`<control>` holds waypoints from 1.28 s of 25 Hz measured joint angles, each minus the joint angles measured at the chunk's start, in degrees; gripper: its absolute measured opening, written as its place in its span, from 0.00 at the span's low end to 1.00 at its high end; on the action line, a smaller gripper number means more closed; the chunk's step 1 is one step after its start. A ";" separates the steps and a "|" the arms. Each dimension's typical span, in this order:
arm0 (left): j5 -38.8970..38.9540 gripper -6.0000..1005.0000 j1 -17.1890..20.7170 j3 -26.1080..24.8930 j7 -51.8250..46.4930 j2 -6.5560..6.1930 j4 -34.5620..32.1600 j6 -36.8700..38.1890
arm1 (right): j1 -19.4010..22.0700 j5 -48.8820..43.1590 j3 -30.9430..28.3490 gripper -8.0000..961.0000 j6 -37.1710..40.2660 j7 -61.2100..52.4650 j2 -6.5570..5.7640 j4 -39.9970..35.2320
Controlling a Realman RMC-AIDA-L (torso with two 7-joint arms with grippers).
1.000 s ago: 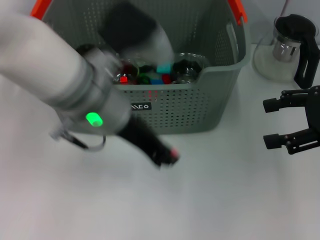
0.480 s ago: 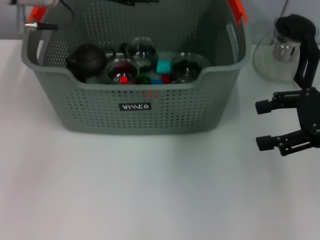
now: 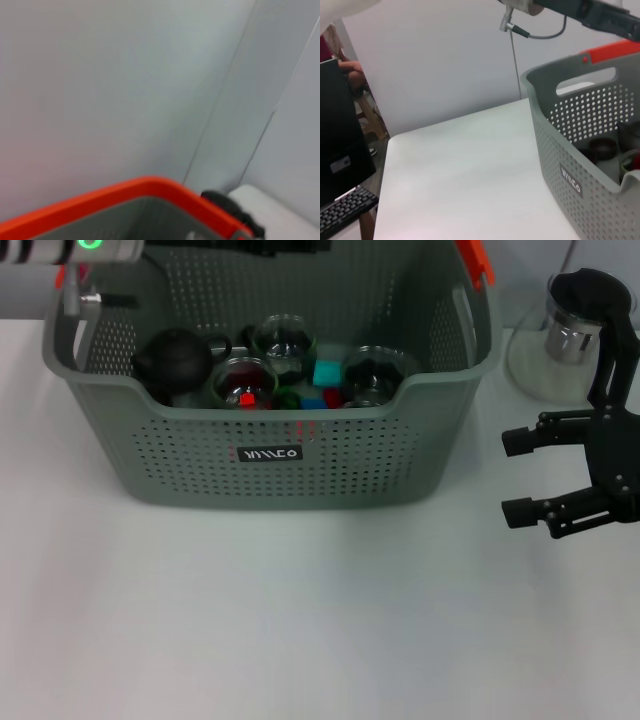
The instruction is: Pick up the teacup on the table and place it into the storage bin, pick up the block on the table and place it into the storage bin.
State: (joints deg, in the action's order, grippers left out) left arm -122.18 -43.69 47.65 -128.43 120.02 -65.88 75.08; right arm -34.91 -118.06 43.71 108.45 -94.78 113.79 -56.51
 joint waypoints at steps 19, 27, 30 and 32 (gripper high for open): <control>24.28 0.96 26.33 -8.26 29.34 4.63 0.57 36.29 | -0.52 4.73 -2.07 0.98 -3.36 8.22 3.23 6.42; 15.96 0.96 26.65 -9.95 32.97 4.57 5.63 35.37 | -0.33 4.41 -1.13 0.98 -8.15 10.92 3.45 11.91; 12.28 0.96 24.66 -9.97 35.76 4.14 10.92 33.06 | -0.12 4.33 0.44 0.98 -9.62 12.18 3.49 13.42; 10.03 0.96 23.11 -9.83 37.74 3.85 14.34 31.08 | 0.09 4.18 2.42 0.98 -11.19 12.80 3.56 14.20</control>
State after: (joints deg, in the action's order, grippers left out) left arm -112.15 -20.58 37.82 -90.69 123.88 -51.54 106.16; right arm -34.82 -113.89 46.13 97.27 -81.98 117.35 -42.31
